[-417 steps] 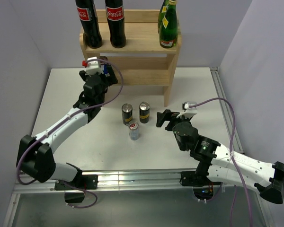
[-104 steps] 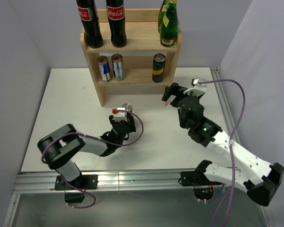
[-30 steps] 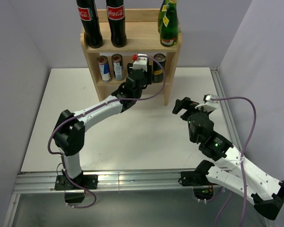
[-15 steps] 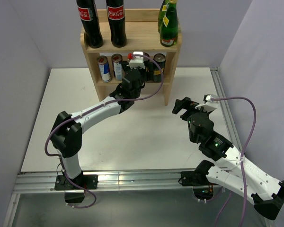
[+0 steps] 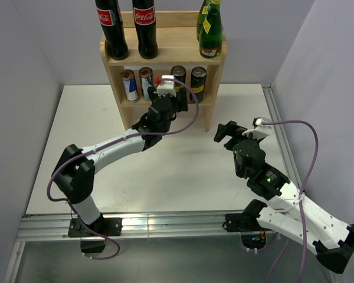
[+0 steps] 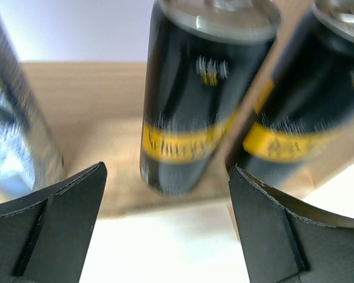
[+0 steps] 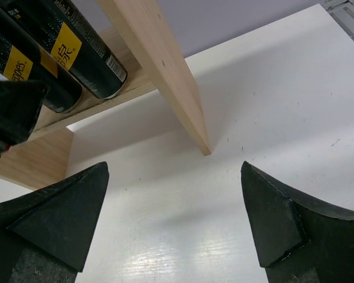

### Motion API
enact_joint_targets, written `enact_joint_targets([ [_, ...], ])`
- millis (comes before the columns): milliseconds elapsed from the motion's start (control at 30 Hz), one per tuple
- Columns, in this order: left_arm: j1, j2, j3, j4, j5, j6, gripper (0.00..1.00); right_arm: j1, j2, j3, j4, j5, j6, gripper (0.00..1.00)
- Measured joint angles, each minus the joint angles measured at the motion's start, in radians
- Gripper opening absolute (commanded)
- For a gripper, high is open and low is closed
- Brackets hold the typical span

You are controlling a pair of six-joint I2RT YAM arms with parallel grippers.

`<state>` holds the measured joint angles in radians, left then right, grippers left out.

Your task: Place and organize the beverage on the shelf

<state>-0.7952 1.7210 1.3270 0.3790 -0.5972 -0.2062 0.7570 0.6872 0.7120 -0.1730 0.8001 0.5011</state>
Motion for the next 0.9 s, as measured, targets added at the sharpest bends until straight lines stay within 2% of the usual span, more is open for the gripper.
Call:
enact_joint_targets([
  [33, -0.007, -0.020, -0.024, 0.001, -0.005, -0.005, 0.97, 0.000, 0.000, 0.000, 0.000, 0.000, 0.000, 1.00],
  [267, -0.083, -0.193, -0.193, -0.035, -0.056, -0.055, 0.99, 0.000, -0.003, 0.000, 0.000, -0.007, 0.006, 1.00],
  [367, -0.136, -0.322, -0.294, -0.106, -0.082, -0.105, 1.00, 0.004, -0.015, 0.000, -0.001, -0.029, 0.003, 1.00],
  [500, -0.218, -0.517, -0.389, -0.301, -0.113, -0.196, 0.99, 0.008, -0.034, 0.010, 0.001, -0.171, -0.075, 1.00],
  [700, -0.261, -0.736, -0.304, -0.687, -0.199, -0.293, 0.99, 0.027, 0.014, 0.253, -0.123, -0.319, -0.182, 1.00],
  [900, -0.285, -0.904, -0.133, -0.848, -0.230, -0.303, 0.99, 0.031, -0.048, 0.436, -0.182, -0.379, -0.215, 1.00],
])
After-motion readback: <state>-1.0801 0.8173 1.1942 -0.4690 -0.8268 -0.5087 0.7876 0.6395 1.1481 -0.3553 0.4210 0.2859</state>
